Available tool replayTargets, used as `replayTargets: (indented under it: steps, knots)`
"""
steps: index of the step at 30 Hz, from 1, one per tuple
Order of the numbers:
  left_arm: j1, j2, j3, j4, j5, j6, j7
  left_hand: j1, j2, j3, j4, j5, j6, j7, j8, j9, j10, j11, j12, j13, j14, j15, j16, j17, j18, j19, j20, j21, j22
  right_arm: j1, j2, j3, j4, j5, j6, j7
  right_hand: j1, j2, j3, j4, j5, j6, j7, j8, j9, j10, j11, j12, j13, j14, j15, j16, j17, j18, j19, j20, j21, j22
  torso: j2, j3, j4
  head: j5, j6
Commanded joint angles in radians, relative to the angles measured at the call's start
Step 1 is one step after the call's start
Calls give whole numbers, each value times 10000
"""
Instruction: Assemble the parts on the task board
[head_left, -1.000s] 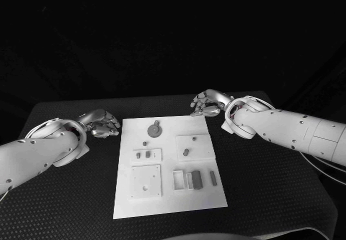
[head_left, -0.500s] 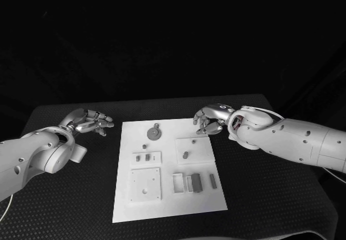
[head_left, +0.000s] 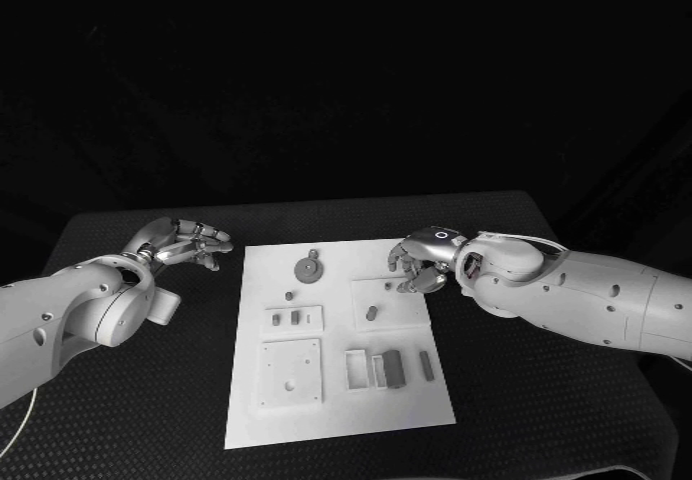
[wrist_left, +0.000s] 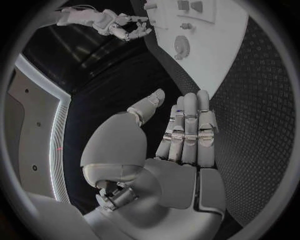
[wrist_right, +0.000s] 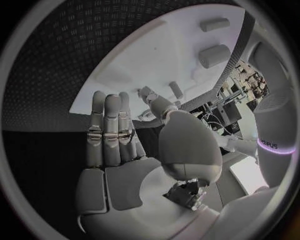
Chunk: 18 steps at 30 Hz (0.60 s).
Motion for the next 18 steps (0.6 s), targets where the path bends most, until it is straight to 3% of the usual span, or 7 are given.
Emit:
replayTargets:
  steps: [1,7,9,18]
  knots:
    - [4,32,8,-15,203,82,197,-126,12,-62,2,-50,-70,6,41,2,-51,6,-43,9,-65,-21,-53,-8,-3,-79,-13,16,-15,-28,32,-13,13,-375,213,-129,5,-63,48,19,27,23,19,-49,19,-436,55,-329,-26,-103,58,77,8,207,35,-16,4,62,13,4,19,-22,1]
    - [4,48,7,-35,203,92,170,-137,22,-79,-1,-49,-90,13,36,-1,-65,9,-45,16,-62,-19,-55,-6,-5,-74,-14,18,-38,-97,121,-50,-49,-288,149,-82,102,187,-4,-247,19,99,79,-48,70,-495,141,-1339,-431,397,160,806,200,207,461,-231,380,506,15,-3,39,-27,-23]
    - [4,52,7,-48,203,75,161,-141,26,-85,-1,-49,-98,17,34,-2,-72,10,-46,18,-61,-18,-57,-6,-5,-72,-14,19,-48,-116,141,-51,-43,-214,142,-46,99,299,9,-315,31,142,60,-46,78,-278,132,-1526,-505,392,111,1019,242,207,515,-271,452,640,18,2,35,-15,-24]
    - [4,65,7,-66,203,99,137,-149,40,-95,2,-49,-112,23,33,-3,-83,12,-46,24,-58,-16,-59,-4,-6,-66,-14,20,-68,-192,265,-54,-95,-21,197,78,58,715,58,-509,27,499,-28,80,138,-149,126,-2109,-696,278,103,1303,168,207,517,-291,468,861,18,2,23,10,-59]
